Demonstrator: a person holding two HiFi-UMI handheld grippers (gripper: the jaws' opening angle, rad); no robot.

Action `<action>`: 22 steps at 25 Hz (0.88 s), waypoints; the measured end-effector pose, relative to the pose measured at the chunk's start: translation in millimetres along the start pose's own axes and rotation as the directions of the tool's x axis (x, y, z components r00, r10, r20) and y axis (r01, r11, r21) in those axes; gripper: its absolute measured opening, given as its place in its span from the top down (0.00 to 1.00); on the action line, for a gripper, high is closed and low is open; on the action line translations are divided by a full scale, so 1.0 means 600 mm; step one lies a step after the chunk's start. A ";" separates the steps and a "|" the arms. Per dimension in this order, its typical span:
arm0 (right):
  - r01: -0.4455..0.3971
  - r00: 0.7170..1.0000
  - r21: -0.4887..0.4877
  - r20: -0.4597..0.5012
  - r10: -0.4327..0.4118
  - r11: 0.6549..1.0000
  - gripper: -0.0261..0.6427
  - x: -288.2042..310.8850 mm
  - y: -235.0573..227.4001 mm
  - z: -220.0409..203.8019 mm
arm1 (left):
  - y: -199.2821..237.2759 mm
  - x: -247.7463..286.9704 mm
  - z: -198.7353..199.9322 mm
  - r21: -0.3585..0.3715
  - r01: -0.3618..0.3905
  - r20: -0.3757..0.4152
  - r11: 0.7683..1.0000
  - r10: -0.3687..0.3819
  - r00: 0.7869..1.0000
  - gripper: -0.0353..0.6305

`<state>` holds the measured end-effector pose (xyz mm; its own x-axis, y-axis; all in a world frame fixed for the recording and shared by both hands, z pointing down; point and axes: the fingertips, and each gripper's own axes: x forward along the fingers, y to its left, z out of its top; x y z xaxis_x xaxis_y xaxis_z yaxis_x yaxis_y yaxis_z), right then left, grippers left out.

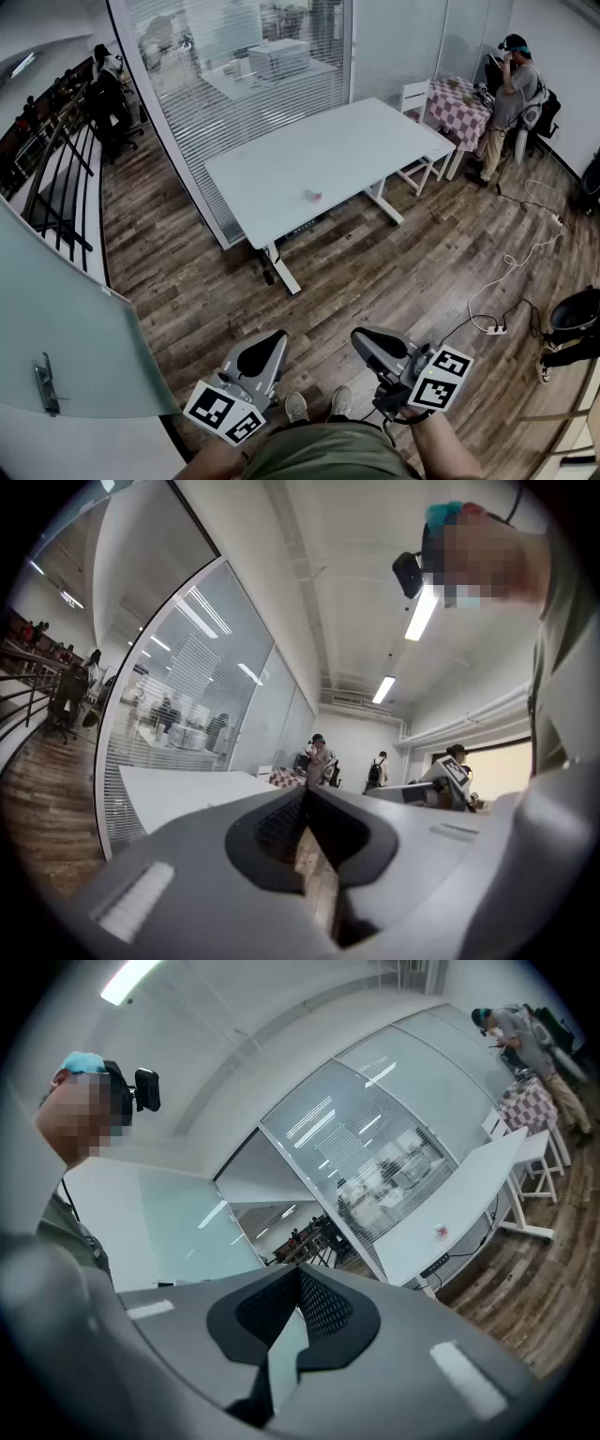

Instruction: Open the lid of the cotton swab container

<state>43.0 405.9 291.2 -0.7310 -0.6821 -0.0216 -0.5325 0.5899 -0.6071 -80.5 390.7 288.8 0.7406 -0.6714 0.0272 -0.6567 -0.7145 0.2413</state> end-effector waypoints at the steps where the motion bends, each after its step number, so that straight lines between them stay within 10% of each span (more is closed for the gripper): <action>1: 0.000 1.000 -0.001 -0.001 0.000 1.000 0.95 0.001 -0.002 0.002 | 0.001 0.003 0.001 0.000 0.000 0.000 1.000 0.000 1.000 0.94; 22: 0.009 0.998 0.041 -0.064 -0.006 0.999 0.95 -0.027 -0.110 0.025 | -0.009 0.088 -0.035 -0.002 -0.078 -0.012 0.997 0.078 0.997 0.94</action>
<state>96.8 371.4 319.7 -0.7538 -0.6562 0.0332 -0.5207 0.5658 -0.6393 -34.7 363.1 309.2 0.6891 -0.7224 0.0579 -0.7119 -0.6598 0.2406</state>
